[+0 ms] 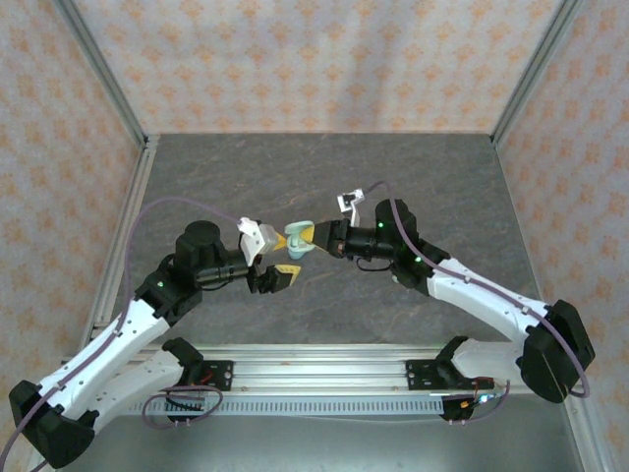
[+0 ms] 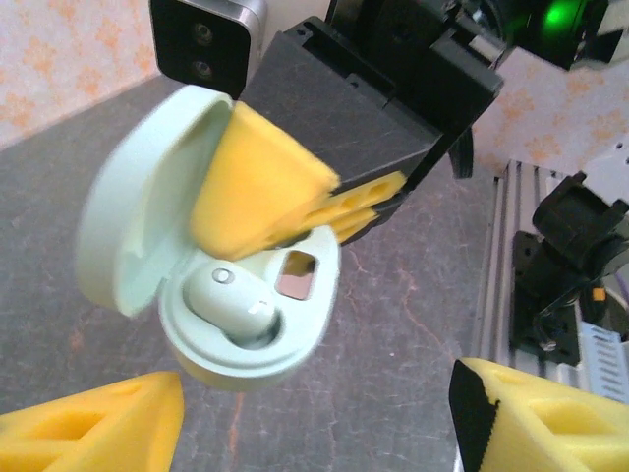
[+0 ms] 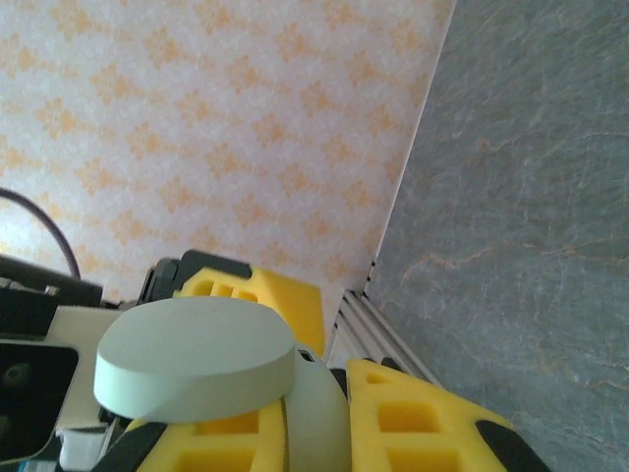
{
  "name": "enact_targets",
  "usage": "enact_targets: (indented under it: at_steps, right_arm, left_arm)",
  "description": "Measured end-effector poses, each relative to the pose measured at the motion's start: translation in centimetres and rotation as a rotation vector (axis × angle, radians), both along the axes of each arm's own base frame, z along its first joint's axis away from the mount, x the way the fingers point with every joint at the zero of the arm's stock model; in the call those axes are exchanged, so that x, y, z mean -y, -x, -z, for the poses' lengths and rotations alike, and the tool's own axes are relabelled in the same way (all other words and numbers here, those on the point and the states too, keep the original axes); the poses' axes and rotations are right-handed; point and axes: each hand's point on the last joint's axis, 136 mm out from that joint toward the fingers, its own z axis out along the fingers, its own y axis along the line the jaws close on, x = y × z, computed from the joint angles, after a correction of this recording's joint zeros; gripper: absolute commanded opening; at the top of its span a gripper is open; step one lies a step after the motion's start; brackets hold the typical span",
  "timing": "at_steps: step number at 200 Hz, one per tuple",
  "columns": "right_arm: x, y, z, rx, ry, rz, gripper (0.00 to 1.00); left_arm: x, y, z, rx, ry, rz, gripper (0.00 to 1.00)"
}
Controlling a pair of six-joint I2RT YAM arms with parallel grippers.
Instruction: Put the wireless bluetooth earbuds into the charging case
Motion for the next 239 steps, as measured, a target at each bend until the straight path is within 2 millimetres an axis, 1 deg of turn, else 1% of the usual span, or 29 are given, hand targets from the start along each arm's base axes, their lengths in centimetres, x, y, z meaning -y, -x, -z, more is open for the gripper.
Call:
enact_targets:
  at_steps: [26,49,73,103,110,147,157,198,220,239]
  right_arm:
    - [0.1,0.9,0.0,0.004,0.019,-0.041,0.0]
    - [0.1,1.2,0.3,-0.003,0.029,-0.06,0.0]
    - [0.1,1.4,0.3,-0.007,0.029,-0.07,0.0]
    - [0.1,1.6,0.3,-0.014,0.026,-0.076,0.01]
    - [0.1,1.6,0.3,-0.015,0.025,-0.077,0.0]
    - [0.0,1.6,0.1,-0.018,0.019,-0.079,0.01]
    - [0.0,1.6,0.1,-0.015,0.017,-0.079,0.02]
    - [0.0,1.6,-0.1,-0.007,0.011,-0.078,0.13]
    - [0.0,1.5,-0.2,-0.006,0.01,-0.078,0.27]
    - [0.0,1.5,-0.2,-0.006,0.008,-0.078,0.36]
  left_arm:
    - [0.3,-0.4,0.0,0.038,-0.005,0.013,0.73]
    - [0.8,-0.7,-0.2,0.06,0.005,0.033,0.73]
    - [1.3,-1.1,-0.4,0.071,0.023,0.054,0.7]
    - [1.8,-1.1,-0.1,0.059,0.027,0.083,0.66]
    - [1.8,-1.1,0.0,0.057,0.027,0.087,0.64]
    - [2.0,-0.9,0.0,0.055,0.028,0.103,0.47]
    - [1.9,-0.9,0.0,0.058,0.026,0.102,0.45]
    - [1.8,-0.9,-0.2,0.059,0.031,0.099,0.44]
    - [1.7,-0.9,-0.2,0.058,0.033,0.095,0.43]
    - [1.5,-1.3,-0.2,0.056,0.033,0.079,0.43]
